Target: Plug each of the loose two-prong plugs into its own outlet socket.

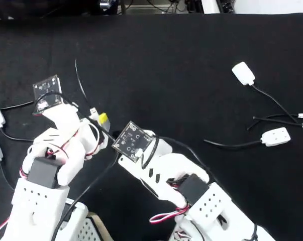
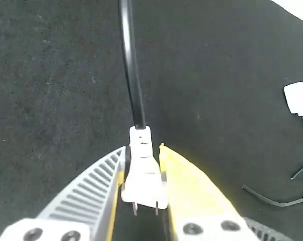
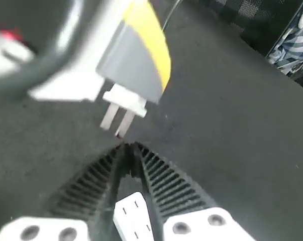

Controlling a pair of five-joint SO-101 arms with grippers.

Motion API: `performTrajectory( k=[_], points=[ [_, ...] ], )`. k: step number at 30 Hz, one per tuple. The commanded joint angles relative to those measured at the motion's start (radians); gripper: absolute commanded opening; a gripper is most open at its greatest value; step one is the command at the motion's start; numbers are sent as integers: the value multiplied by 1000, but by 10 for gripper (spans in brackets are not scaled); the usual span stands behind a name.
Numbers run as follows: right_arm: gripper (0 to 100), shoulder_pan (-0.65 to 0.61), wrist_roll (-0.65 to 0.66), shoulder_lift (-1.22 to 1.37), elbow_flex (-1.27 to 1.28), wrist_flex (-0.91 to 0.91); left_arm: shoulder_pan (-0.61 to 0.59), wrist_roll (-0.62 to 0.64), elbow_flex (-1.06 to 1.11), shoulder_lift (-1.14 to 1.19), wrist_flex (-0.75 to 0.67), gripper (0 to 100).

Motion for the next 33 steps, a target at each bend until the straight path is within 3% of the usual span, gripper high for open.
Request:
performTrajectory(
  k=[1,12,26,33],
  points=[
    [11,-32,-8,-33,-64,37,-7,8,-5,-17,-23,28],
    [11,-124,0,-321,62,35,24,9,-5,-23,-21,29],
    [11,-20,-95,33,-62,-54,45,8,12,-26,-21,29],
    [11,5,-86,45,-67,-66,35,9,12,-26,-14,29]
  ],
)
